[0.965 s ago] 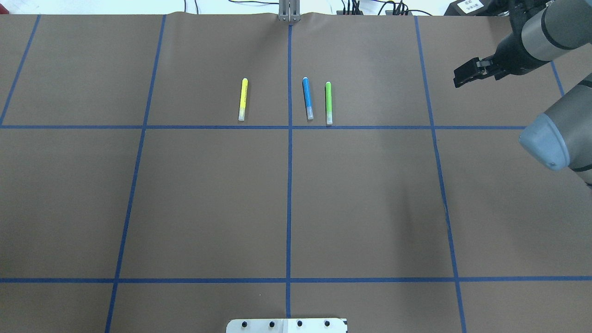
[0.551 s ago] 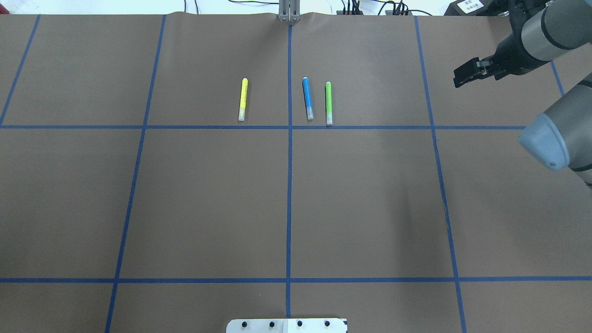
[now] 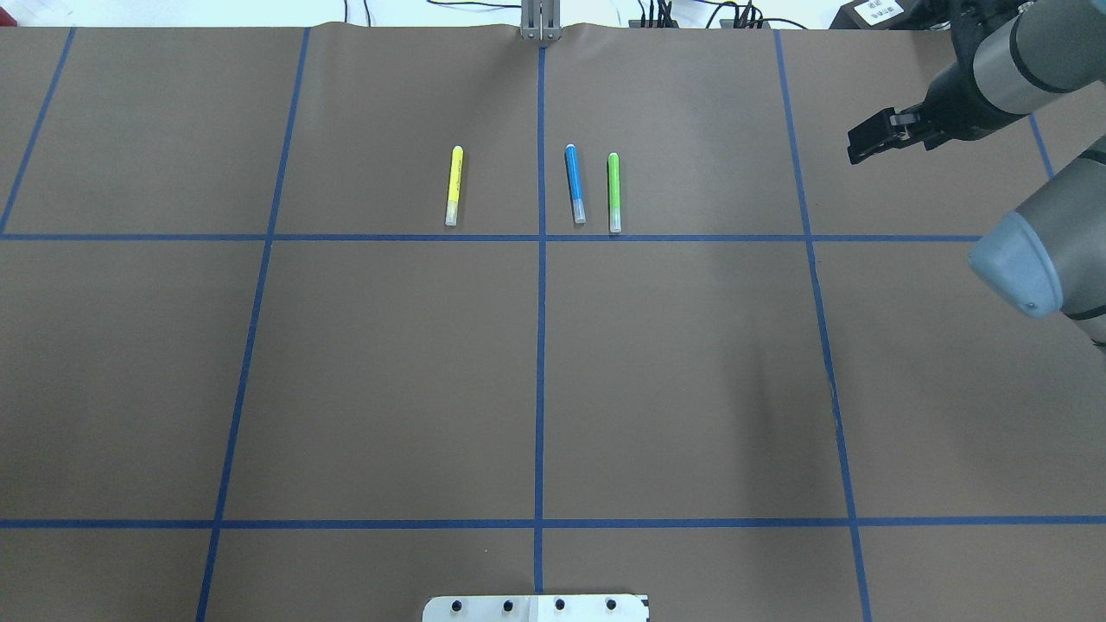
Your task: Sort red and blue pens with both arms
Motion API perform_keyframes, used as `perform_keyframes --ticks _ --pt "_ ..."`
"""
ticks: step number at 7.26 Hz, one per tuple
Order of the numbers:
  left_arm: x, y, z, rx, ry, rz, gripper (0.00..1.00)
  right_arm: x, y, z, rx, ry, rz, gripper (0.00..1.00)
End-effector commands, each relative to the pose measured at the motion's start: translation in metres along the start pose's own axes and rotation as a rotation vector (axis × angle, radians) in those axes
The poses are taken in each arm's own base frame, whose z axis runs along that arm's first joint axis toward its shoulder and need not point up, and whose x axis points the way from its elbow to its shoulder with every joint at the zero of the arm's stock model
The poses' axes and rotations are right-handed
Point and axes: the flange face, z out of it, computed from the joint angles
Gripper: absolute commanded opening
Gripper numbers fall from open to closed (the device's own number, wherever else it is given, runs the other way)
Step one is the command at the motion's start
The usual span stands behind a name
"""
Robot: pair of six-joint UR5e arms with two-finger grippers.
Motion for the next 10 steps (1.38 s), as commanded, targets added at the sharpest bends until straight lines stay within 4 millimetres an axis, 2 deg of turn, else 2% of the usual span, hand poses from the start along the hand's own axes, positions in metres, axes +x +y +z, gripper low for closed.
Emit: perform_keyframes --ticks 1,3,4,5,6,8,9,10 --pt "0.027 0.001 -0.029 0.125 -0.059 0.196 1.00 0.002 0.000 0.003 -0.005 0.004 0.005 1.00" --pt "0.076 0.000 -0.049 0.243 -0.208 0.396 1.00 0.002 0.000 0.005 -0.009 0.005 0.006 1.00" --pt "0.114 0.009 -0.057 0.296 -0.278 0.505 1.00 0.003 0.000 0.006 -0.012 0.007 0.008 1.00" --pt "0.161 0.018 -0.054 0.333 -0.343 0.624 1.00 0.004 0.000 0.008 -0.014 0.008 0.009 1.00" --pt "0.193 0.016 -0.050 0.382 -0.411 0.725 1.00 0.003 0.001 0.009 -0.017 0.008 0.009 1.00" --pt "0.272 0.014 -0.020 0.465 -0.548 0.961 1.00 -0.007 0.005 0.014 -0.027 0.000 -0.003 1.00" --pt "0.305 0.017 -0.008 0.467 -0.588 1.059 1.00 -0.026 0.001 0.014 -0.023 -0.018 0.008 1.00" --pt "0.341 0.023 0.002 0.455 -0.618 1.125 1.00 -0.061 -0.001 0.019 -0.032 -0.047 0.045 1.00"
